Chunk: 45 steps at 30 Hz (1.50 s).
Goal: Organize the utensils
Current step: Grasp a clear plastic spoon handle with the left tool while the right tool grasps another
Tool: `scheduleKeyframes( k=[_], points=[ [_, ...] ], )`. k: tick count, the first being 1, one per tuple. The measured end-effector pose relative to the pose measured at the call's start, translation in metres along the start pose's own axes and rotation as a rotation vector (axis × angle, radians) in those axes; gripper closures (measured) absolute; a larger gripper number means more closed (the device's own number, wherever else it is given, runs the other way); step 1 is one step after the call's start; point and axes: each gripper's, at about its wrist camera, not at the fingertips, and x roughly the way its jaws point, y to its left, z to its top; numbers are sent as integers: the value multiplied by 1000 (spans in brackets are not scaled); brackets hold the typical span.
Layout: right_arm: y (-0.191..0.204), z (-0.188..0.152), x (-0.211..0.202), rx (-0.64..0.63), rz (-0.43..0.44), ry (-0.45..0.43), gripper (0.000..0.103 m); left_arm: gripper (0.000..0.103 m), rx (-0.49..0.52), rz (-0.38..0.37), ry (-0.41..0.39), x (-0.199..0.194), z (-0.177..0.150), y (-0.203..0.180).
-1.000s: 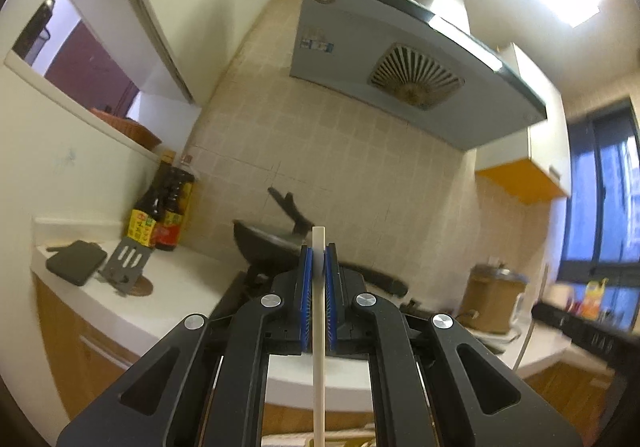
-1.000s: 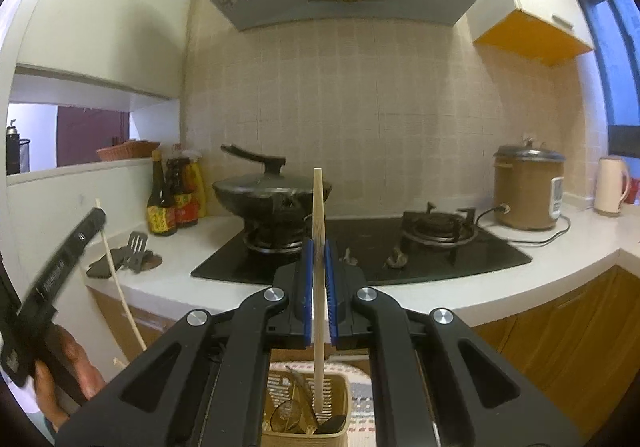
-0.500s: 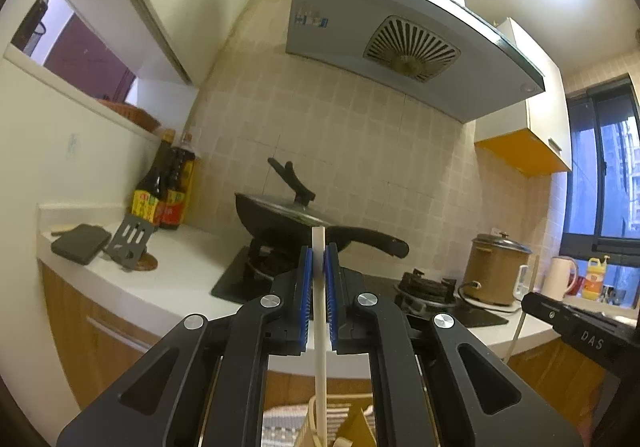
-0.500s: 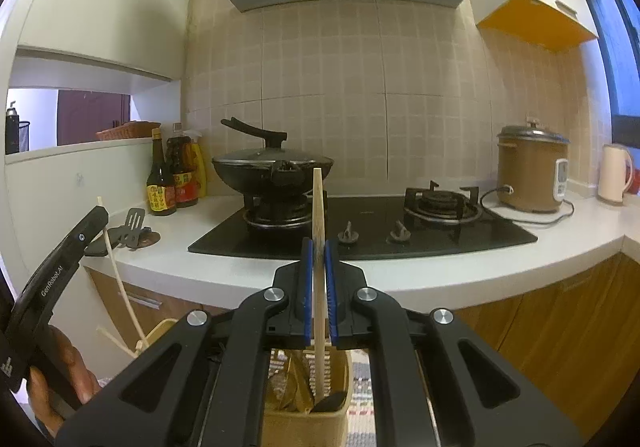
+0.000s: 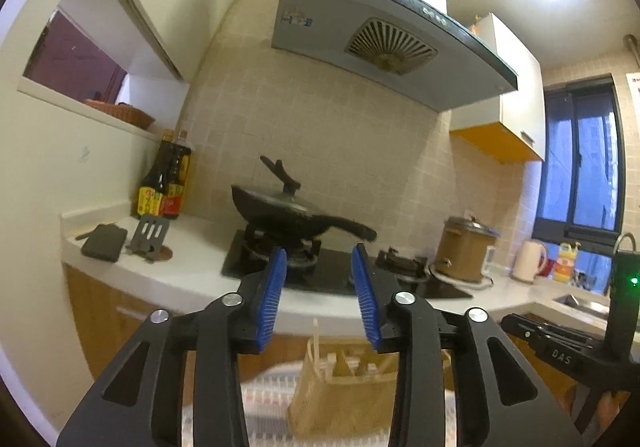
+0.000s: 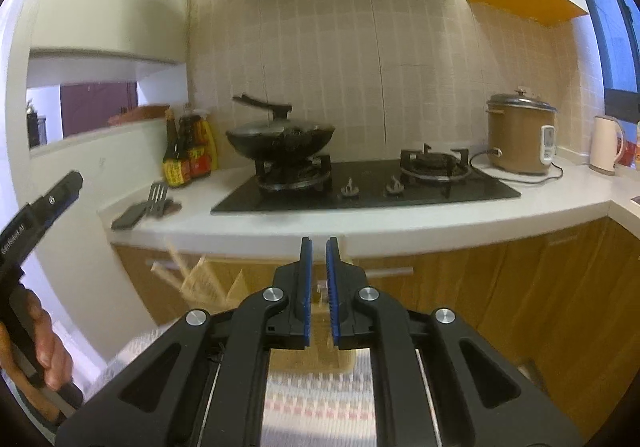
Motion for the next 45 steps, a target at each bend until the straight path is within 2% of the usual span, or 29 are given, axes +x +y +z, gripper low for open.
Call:
scheduleKeyframes(
  k=[4, 6, 8, 10, 13, 14, 17, 20, 23, 27, 31, 34, 38, 45],
  points=[
    [8, -25, -23, 11, 17, 53, 87, 54, -7, 38, 60, -25, -10, 4],
    [11, -41, -35, 24, 14, 76, 73, 47, -18, 44, 111, -35, -19, 8],
    [15, -59, -43, 20, 30, 118, 61, 41, -10, 86, 168, -40, -29, 9],
    [17, -73, -48, 26, 32, 142, 61, 40, 53, 150, 279, -37, -42, 5],
    [13, -99, -50, 78, 34, 229, 61, 40, 33, 131, 384, -35, -60, 12],
    [11, -104, -50, 97, 34, 248, 61, 40, 8, 120, 446, -32, -69, 16],
    [4, -123, -47, 151, 62, 343, 61, 40, -45, 104, 551, -26, -87, 25],
    [0, -137, -44, 170, 78, 424, 61, 40, -37, 119, 682, -13, -110, 30],
    [0, -154, -37, 179, 45, 519, 61, 40, -48, 56, 796, -2, -135, 29],
    [-7, -174, -31, 254, 38, 620, 61, 40, -68, 1, 890, 13, -154, 24],
    [-14, -189, -31, 340, 74, 690, 61, 40, -1, -36, 1024, 35, -177, 7],
    [-19, -195, -30, 395, 79, 734, 61, 40, 41, 2, 1054, 48, -191, 0],
    [-18, -199, -28, 432, 71, 778, 61, 40, 54, 10, 1082, 61, -200, -6],
    [-5, -199, -15, 483, 26, 806, 57, 40, 79, -20, 1102, 74, -204, -25]
  ],
)
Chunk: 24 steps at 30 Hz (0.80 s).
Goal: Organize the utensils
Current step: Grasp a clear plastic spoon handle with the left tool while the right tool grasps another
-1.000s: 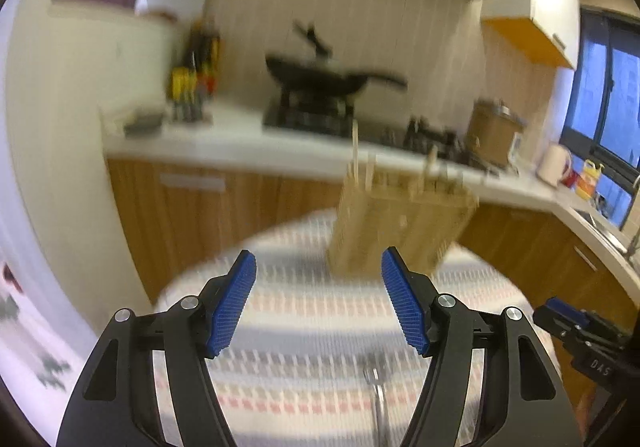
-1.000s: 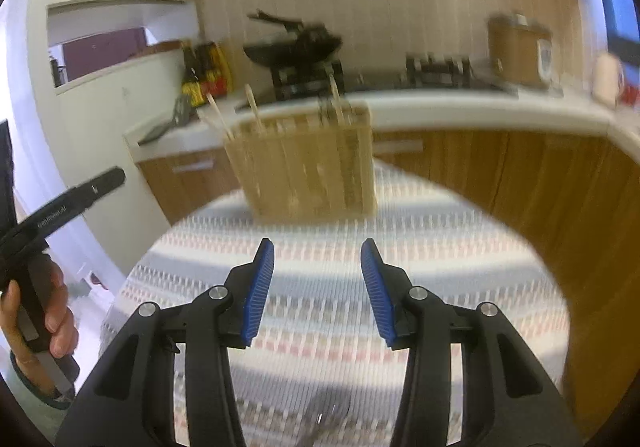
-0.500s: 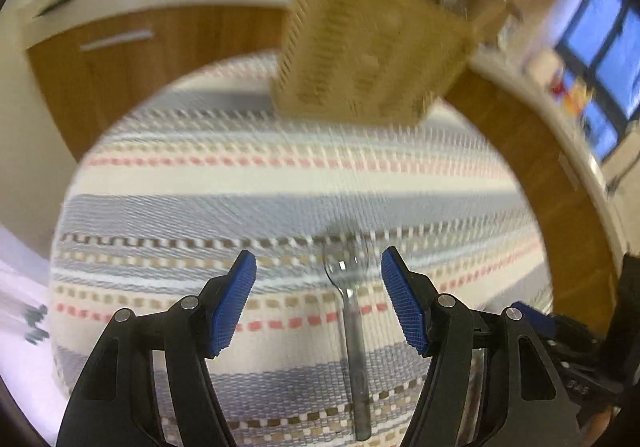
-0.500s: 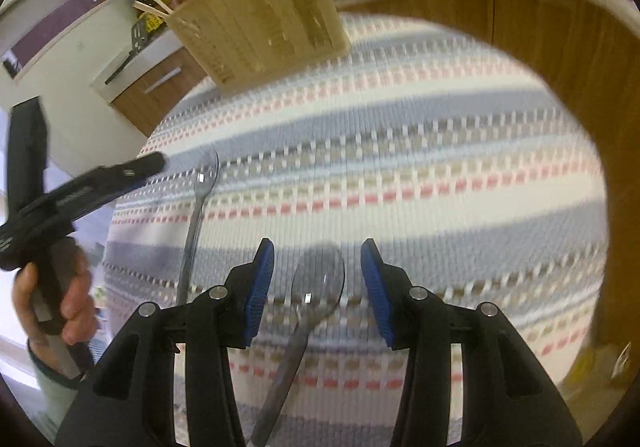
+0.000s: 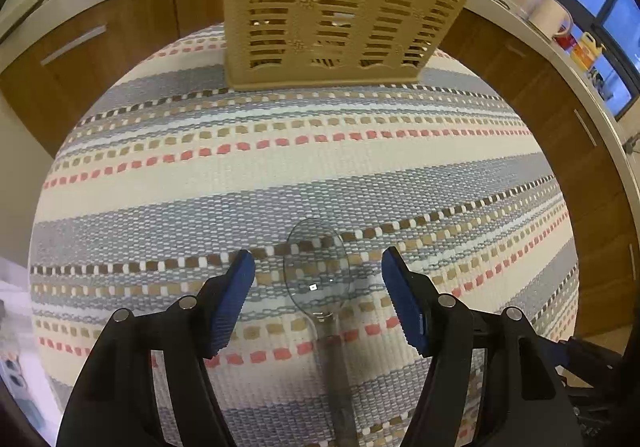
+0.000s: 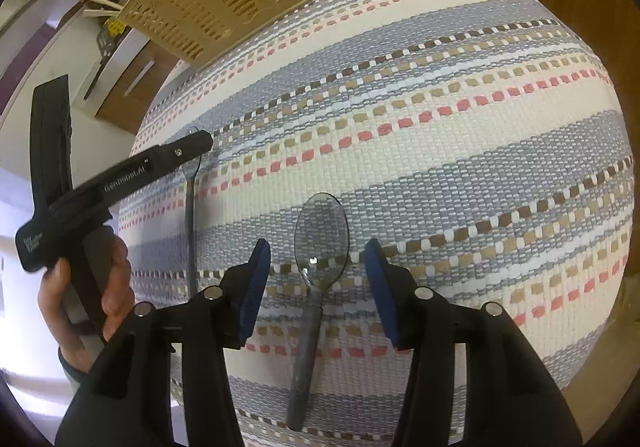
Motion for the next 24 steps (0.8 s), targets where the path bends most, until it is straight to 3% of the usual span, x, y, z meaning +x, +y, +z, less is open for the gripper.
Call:
scheduleKeyframes(
  k=[6, 10, 15, 18, 20, 22, 24],
  points=[
    [39, 3, 17, -76, -185, -12, 57, 40, 14, -6, 1, -1, -1, 2],
    [52, 0, 26, -112, -247, -28, 56, 40, 0, 17, -15, -2, -6, 1],
    [61, -2, 32, -159, -289, -38, 56, 40, 26, 109, -19, 4, -8, -15],
    [60, -2, 33, -172, -299, -42, 64, 40, 45, 148, -21, 7, -8, -22],
    [57, -3, 32, -180, -310, -50, 73, 51, 62, 190, -27, 8, -8, -27],
    [54, -3, 31, -192, -300, -53, 74, 52, 59, 188, -27, 8, -8, -28],
    [49, -5, 27, -206, -287, -58, 75, 67, 50, 199, -42, 6, -8, -28]
  ],
)
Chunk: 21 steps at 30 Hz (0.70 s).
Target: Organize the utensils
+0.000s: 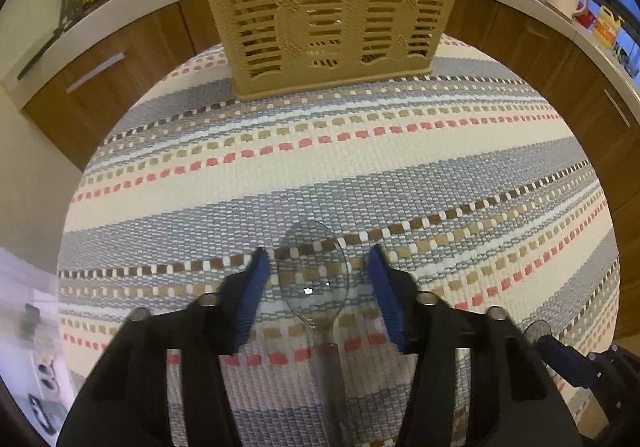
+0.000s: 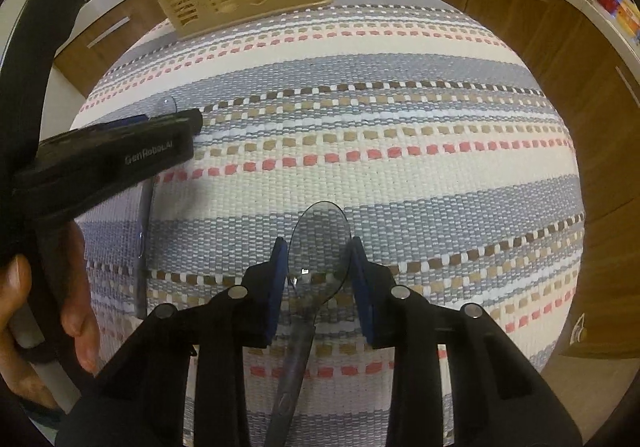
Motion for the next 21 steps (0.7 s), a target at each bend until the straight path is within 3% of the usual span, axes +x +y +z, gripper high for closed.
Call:
scheduleKeyframes(
  k=[1, 7, 11, 16, 21],
  points=[
    [-1, 0, 0, -1, 8, -2, 75, 72, -11, 1, 4, -1, 0, 1],
    [-13, 0, -4, -9, 58, -17, 75, 72, -90, -92, -29, -7, -6, 15],
    [-20, 1, -16, -14, 107, -85, 75, 72, -178, -239, -103, -21, -12, 32],
    [-25, 8, -37, -12, 141, -183, 75, 72, -233, -292, -216, -44, -15, 47],
    [-25, 18, -56, -15, 157, -296, 75, 72, -246, -278, -344, -78, -11, 57]
  ],
)
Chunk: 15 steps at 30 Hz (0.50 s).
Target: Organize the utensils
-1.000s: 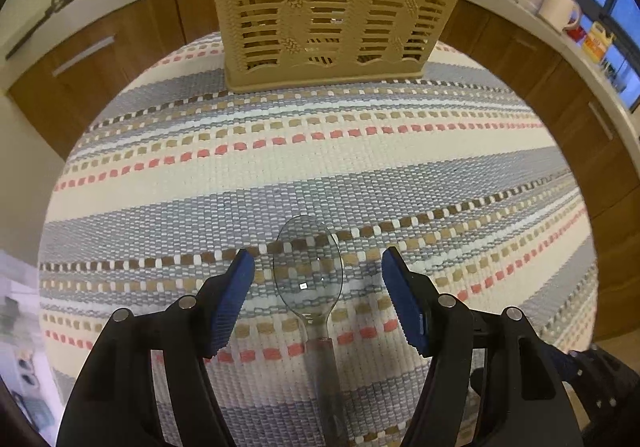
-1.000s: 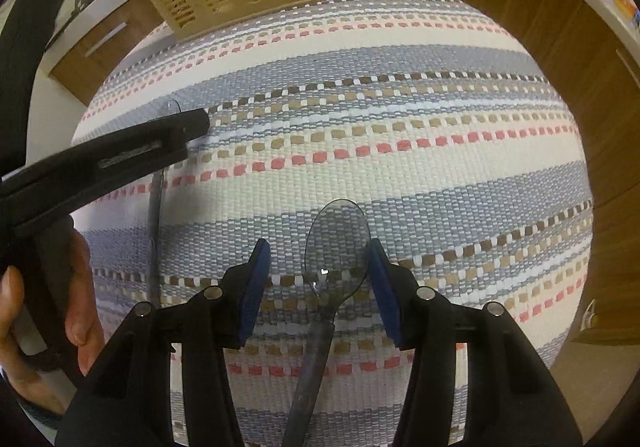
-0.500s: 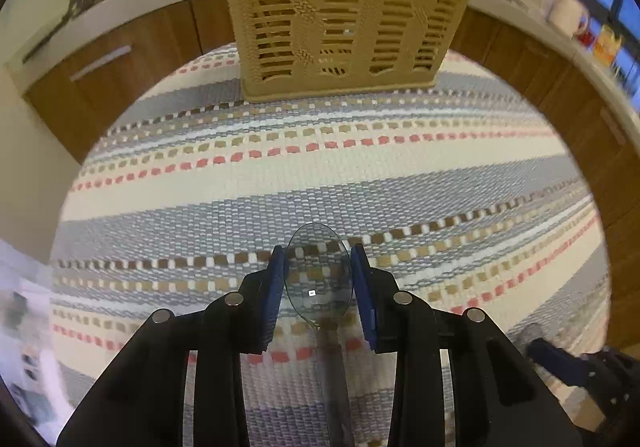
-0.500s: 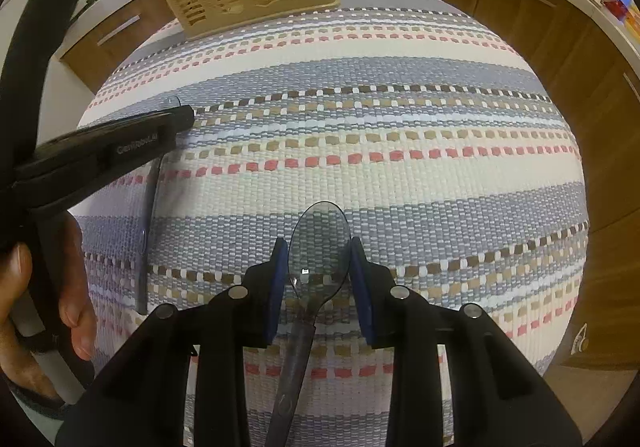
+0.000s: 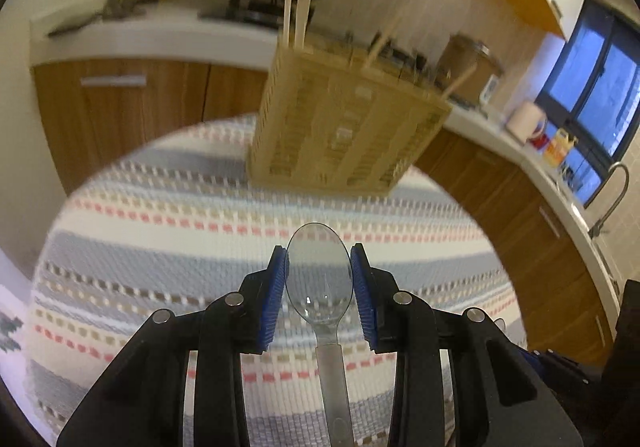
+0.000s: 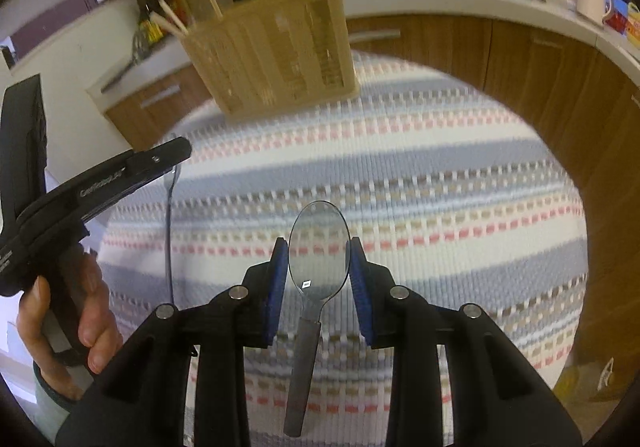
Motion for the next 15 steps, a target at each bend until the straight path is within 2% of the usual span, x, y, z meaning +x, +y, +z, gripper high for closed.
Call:
scheduleKeyframes(
  k=[4, 10, 11, 15],
  points=[
    [6, 16, -15, -34, -11, -89, 75, 72, 27, 11, -114, -24, 18, -8],
    [19, 51, -36, -92, -33, -247, 77, 72, 124, 71, -351, -67, 41, -32],
    [21, 58, -37, -103, -36, -262, 98, 72, 148, 78, -386, -71, 45, -37],
    [23, 82, -29, -108, -12, -269, 98, 72, 164, 64, -451, -76, 61, -43]
  ],
)
